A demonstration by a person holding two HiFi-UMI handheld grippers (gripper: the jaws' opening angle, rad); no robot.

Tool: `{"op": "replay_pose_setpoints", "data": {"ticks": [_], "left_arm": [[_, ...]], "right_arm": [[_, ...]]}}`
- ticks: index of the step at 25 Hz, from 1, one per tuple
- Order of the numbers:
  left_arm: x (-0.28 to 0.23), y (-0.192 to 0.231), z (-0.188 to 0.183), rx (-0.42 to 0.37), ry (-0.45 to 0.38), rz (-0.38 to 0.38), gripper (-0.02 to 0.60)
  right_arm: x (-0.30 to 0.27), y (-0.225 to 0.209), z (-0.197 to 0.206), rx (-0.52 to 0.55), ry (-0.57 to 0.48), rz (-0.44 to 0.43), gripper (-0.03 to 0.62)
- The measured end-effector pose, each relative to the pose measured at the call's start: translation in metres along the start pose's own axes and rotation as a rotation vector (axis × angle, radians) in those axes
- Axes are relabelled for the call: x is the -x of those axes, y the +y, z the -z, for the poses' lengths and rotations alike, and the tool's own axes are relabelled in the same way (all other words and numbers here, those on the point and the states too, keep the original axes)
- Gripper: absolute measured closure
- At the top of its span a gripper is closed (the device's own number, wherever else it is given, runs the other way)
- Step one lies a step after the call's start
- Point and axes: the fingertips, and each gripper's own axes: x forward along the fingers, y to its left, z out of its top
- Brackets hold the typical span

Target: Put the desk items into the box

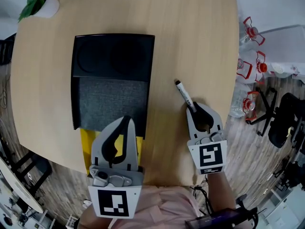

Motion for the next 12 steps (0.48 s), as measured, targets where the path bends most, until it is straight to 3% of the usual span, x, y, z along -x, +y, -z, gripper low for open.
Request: {"op": "replay_pose_setpoints", "data": {"ticks": [5, 12], "left_arm": [[0.012, -0.006, -0.014, -0.009, -0.046, -0.018, 0.571], [0.050, -0.031, -0.047, -0.035, -0.126, -0.048, 0.571]], "right_arm": [[0.021, -0.001, -0.022, -0.012, -0.069, 0.005, 0.526], [0.087, -0.001, -0.076, 0.033, -0.251, 0.010, 0.526]]}}
